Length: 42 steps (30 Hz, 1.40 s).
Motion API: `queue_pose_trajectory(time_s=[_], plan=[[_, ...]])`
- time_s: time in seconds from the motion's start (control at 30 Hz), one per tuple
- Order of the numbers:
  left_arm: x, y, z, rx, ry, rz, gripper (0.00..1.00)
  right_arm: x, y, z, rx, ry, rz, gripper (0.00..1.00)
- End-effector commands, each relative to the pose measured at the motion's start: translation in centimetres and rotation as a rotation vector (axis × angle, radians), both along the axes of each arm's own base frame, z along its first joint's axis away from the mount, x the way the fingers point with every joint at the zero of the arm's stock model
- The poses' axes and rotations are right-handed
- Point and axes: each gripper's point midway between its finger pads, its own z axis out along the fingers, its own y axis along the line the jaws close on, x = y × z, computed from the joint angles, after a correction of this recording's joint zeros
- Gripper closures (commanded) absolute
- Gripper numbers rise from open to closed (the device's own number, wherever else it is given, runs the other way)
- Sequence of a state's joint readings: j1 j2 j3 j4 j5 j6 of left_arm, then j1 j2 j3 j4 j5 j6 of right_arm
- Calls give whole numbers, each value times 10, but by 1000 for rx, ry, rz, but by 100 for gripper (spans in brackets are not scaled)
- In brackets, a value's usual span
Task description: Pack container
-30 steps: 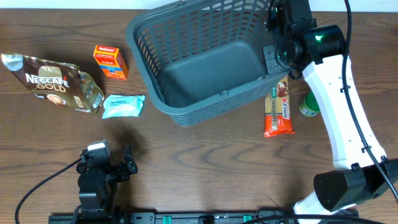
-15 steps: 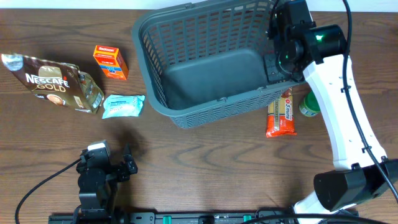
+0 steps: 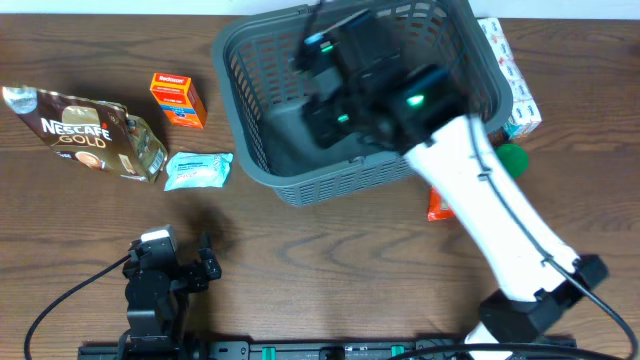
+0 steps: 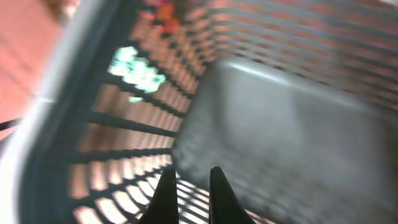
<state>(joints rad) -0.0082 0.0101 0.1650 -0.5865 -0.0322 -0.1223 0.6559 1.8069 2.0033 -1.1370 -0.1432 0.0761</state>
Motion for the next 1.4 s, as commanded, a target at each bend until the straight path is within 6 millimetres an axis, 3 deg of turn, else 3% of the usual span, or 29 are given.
queue_pose_trajectory(time_s=[0.0,0.2,0.37,0.53,0.73,1.0,1.37], plan=[[0,1,-4,15,6,-3,2,-5,29,-21,3,53,17,99],[0,1,-4,15,6,-3,1,20,64,-34,6,-60,-4,99],[0,1,-4,15,7,-3,1,52,85,-34,44,-181,-44,99],[0,1,-4,15,6,-2,1,71,101,-50,66,-211,-52,99],[0,1,-4,15,6,-3,2,95,115,-62,91,-275,-82,99],[0,1,-4,15,6,-2,2,122,134,-48,200,-386,-105,99],[0,1,-4,15,6,-3,1,149,144,-53,271,-466,-160,99]])
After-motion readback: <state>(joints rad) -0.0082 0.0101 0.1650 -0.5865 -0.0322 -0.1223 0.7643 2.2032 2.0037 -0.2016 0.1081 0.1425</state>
